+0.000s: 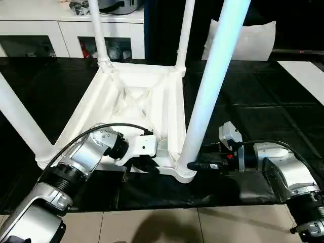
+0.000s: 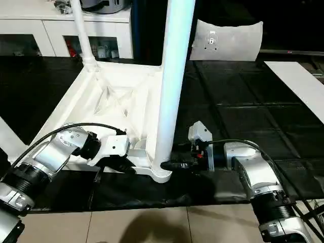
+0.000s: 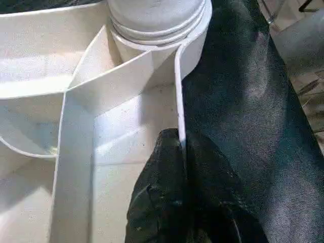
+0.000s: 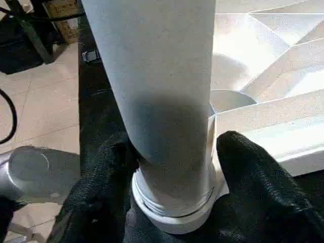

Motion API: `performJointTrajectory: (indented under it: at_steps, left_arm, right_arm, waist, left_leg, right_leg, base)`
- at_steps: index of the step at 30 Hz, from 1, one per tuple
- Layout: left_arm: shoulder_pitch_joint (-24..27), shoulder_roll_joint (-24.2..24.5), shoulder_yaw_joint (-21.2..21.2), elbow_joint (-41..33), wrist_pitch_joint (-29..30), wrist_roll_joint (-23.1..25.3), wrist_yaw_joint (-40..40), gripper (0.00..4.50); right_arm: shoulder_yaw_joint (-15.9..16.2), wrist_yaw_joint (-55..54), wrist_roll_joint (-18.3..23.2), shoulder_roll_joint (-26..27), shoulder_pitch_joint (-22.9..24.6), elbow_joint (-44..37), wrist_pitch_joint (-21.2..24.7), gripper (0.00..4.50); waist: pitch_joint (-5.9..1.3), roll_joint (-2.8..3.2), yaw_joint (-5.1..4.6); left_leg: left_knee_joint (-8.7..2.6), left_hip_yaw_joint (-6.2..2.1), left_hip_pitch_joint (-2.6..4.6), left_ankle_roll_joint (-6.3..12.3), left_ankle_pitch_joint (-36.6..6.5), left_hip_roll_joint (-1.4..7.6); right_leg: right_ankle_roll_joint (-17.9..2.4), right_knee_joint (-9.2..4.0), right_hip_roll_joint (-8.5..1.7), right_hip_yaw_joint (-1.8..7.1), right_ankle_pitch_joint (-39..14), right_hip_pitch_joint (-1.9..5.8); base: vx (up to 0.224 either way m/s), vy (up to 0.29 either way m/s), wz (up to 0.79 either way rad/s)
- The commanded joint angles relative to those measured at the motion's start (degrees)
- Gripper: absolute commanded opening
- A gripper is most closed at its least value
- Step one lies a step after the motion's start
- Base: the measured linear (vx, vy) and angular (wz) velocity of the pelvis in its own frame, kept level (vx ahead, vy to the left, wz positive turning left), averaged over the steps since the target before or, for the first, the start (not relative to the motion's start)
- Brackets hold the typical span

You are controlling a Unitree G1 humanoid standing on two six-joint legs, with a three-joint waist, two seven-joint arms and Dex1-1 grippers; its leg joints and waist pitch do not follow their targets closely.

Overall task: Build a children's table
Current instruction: Rotate leg to tighten

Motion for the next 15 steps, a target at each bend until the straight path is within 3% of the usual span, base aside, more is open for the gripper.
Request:
performJointTrajectory:
  at_steps: [1, 6, 15]
  left_arm:
    - [0.5, -0.1, -3.1, -2.5, -1.3, 0.9, -3.2, 0.00]
    - [0.3, 0.0, -3.0, -2.4, -1.4, 0.8, -3.2, 0.00]
    - [0.2, 0.0, -2.7, -2.0, -0.9, 0.9, -2.9, 0.00]
  right_arm:
    - [0.4, 0.6, 0.3, -0.7, -1.2, 0.4, 0.3, 2.38]
    - [0.7, 1.5, 0.6, -0.6, -1.7, 0.9, 0.3, 1.98]
    - [1.1, 2.6, 1.0, -0.1, -1.4, 0.2, 1.5, 1.89]
  waist:
    - [-4.32, -0.69, -0.42]
    - [-4.35, -0.65, -0.43]
    - [-4.35, -0.57, -0.42]
  left_leg:
    - [-3.74, -0.02, 0.04, 4.40, -6.3, 1.77]
    - [-3.71, 0.02, 0.09, 4.50, -6.0, 1.78]
    - [-3.71, 0.00, 0.06, 4.32, -6.0, 1.74]
  right_leg:
    - [-5.5, -3.48, -3.76, 3.48, -23.0, 3.74]
    - [-5.9, -3.42, -3.72, 3.50, -22.4, 3.64]
    - [-5.5, -3.49, -3.69, 3.46, -22.8, 3.70]
  base:
    - [0.000, 0.000, 0.00]
    - [0.000, 0.000, 0.00]
    - [0.000, 0.000, 0.00]
